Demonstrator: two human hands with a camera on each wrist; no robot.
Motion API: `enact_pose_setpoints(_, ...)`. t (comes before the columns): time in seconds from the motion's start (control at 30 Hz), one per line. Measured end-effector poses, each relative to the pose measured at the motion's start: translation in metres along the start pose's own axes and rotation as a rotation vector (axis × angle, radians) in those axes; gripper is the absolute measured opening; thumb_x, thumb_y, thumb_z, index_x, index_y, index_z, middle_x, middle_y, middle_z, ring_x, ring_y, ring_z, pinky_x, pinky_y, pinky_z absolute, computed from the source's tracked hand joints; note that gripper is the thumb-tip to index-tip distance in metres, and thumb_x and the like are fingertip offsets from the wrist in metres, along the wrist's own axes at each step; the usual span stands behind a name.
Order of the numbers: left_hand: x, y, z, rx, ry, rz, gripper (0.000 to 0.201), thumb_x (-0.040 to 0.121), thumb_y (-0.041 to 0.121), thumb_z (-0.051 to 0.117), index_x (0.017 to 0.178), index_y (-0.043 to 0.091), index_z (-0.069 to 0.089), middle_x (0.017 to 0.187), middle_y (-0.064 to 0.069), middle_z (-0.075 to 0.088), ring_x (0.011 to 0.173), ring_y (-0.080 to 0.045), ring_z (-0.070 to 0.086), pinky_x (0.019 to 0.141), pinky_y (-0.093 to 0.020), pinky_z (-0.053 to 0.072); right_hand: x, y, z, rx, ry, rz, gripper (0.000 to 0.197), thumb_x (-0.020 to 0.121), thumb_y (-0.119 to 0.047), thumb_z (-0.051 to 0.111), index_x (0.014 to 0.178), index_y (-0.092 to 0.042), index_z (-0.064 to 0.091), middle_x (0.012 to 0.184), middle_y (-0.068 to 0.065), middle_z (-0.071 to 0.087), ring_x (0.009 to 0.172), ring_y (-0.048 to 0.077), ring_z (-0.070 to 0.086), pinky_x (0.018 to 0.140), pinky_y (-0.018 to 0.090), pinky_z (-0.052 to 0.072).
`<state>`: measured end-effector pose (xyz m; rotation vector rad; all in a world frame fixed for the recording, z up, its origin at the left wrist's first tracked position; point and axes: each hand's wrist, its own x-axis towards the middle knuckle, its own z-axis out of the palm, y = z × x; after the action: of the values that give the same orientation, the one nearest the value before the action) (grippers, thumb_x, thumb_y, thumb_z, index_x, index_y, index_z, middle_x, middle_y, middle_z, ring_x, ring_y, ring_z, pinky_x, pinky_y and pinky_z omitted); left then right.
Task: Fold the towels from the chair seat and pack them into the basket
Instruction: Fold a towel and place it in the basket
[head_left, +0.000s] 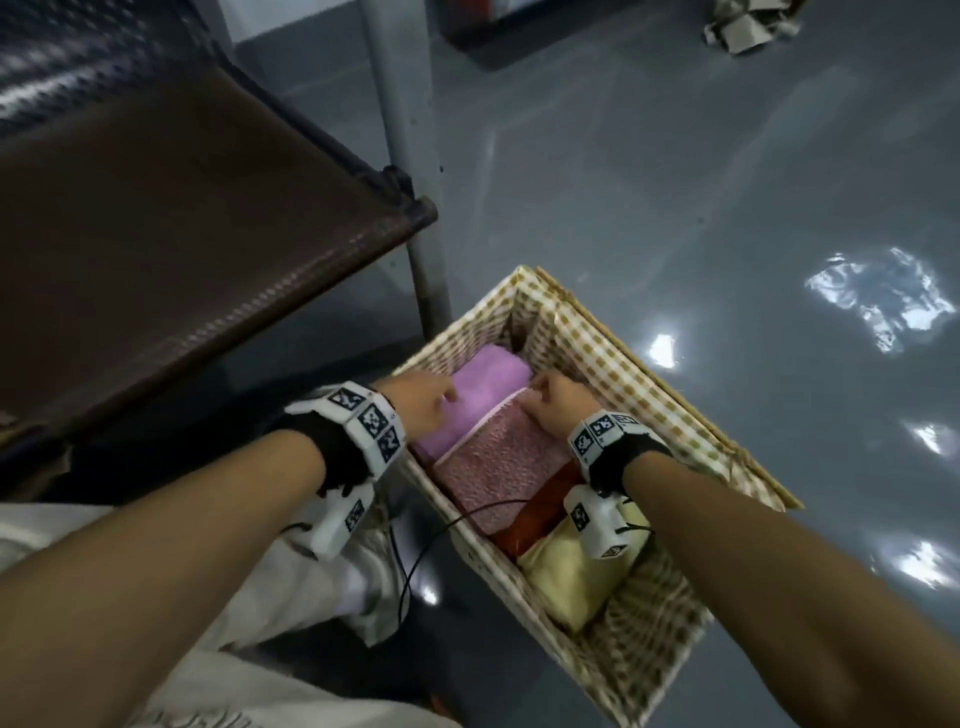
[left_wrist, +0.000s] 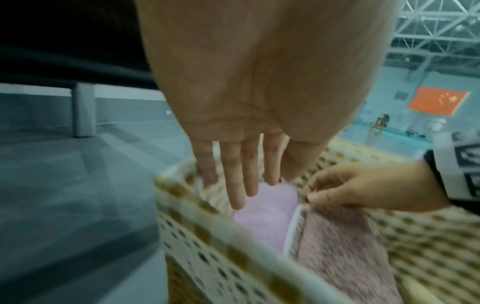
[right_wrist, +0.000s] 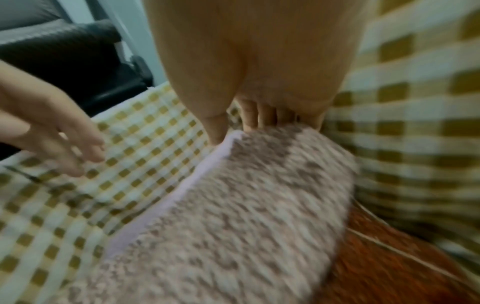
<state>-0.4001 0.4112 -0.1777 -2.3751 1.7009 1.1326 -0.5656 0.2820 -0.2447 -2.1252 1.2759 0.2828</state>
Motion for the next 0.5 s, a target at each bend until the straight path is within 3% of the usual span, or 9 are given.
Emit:
enact_pose_setpoints(0.1,-0.025,-0.015,-0.038,-0.102,0.123,-0.003,0.025,0.09,0.021,0.054,0.112,0.023,0.064,0.117,-0.002,0.065,0.107,-0.018,0.06,0.086,-0.021,0.042,-0.002,-0.029,-0.017,-0.065,0.02,-0.107,0.034,0.089,-0.026,0.061,0.118,-0.009,0.054,0.117,0.013,0.062,0.106,0.028,0.059,0.087,0.029,0.043)
enact_pose_setpoints(0.23,-0.069,-0.028,-0.089,-0.19,0.258,0.008,0.02,0.093,0.021,0.054,0.109,0.023,0.065,0.11,0.003,0.067,0.098,-0.012,0.061,0.082,-0.02,0.042,-0.01,-0.094,-0.054,-0.144,0.036,-0.325,0.025,0.09,-0.02,0.059,0.112,-0.009,0.061,0.112,0.013,0.065,0.103,0.027,0.06,0.083,0.025,0.042)
enact_pose_setpoints(0.33,-0.121,-0.051,-0.138,-0.209,0.408,-0.007,0.016,0.091,0.024,0.058,0.104,0.028,0.066,0.105,0.006,0.068,0.096,-0.012,0.061,0.085,-0.024,0.045,-0.028,-0.165,-0.084,-0.175,0.033,-0.511,0.022,0.09,-0.019,0.06,0.11,-0.011,0.064,0.112,0.01,0.068,0.106,0.027,0.061,0.087,0.027,0.042)
enact_pose_setpoints(0.4,-0.164,-0.074,-0.169,-0.216,0.521,-0.052,0.014,0.09,0.027,0.059,0.102,0.031,0.066,0.103,0.006,0.068,0.095,-0.013,0.062,0.087,-0.028,0.046,-0.042,-0.216,-0.1,-0.173,0.056,-0.645,0.018,0.089,-0.02,0.062,0.105,-0.013,0.066,0.106,0.006,0.069,0.102,0.022,0.062,0.081,0.02,0.039)
enact_pose_setpoints(0.5,-0.232,-0.114,-0.199,-0.294,0.666,-0.135,0.015,0.092,0.022,0.057,0.105,0.024,0.064,0.101,-0.003,0.07,0.092,-0.016,0.066,0.09,-0.035,0.05,-0.07,-0.3,-0.113,-0.206,0.086,-0.834,0.013,0.089,-0.022,0.062,0.098,-0.017,0.068,0.1,0.001,0.07,0.096,0.017,0.062,0.071,0.014,0.033)
